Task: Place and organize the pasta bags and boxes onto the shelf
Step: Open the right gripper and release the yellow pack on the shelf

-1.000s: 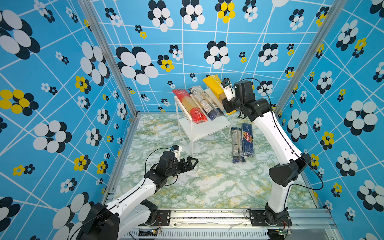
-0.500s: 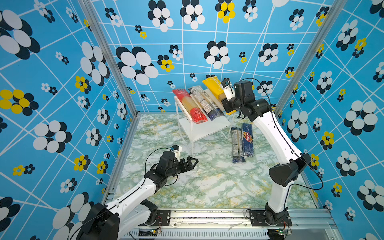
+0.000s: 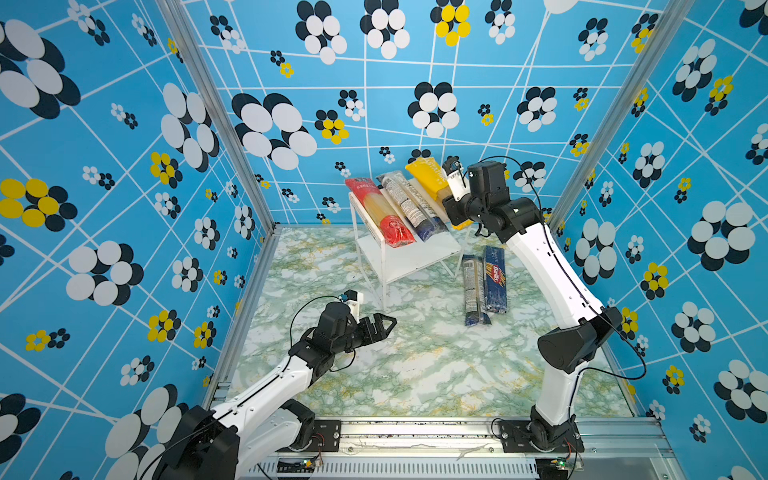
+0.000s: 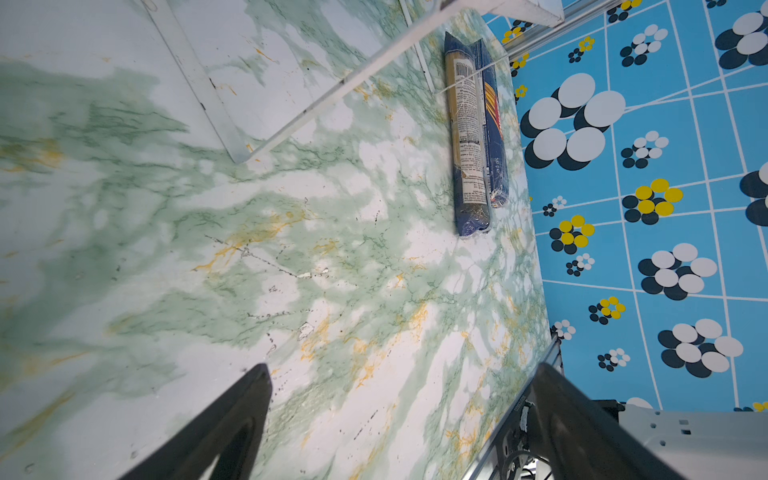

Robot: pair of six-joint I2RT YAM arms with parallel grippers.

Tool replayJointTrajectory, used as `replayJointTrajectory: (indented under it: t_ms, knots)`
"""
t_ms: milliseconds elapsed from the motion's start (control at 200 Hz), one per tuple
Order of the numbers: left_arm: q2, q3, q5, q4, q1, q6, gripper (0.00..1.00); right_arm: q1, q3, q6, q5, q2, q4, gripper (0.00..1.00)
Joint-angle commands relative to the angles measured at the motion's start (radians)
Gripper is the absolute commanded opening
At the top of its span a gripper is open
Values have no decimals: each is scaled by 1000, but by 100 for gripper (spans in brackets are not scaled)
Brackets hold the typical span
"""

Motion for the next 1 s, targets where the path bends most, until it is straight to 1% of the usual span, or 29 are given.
replayJointTrajectory:
  t_ms: [0, 300, 440, 625, 995]
  knots:
    - [-9, -10, -5, -3, 10, 4, 99, -6, -2, 23, 5, -21, 94, 47]
    - [-11, -13, -5, -1, 10, 5, 99, -6, -1, 25, 2, -17, 92, 47]
    - [-10, -14, -5, -2, 11, 7, 99, -7, 15, 13, -16, -12, 81, 55]
    - [-12, -21, -5, 4, 13, 4, 99, -6, 71, -1, -13, 9, 37, 58]
    - [-17, -14, 1, 3, 12, 3, 99, -6, 80, -9, 1, -30, 14, 65]
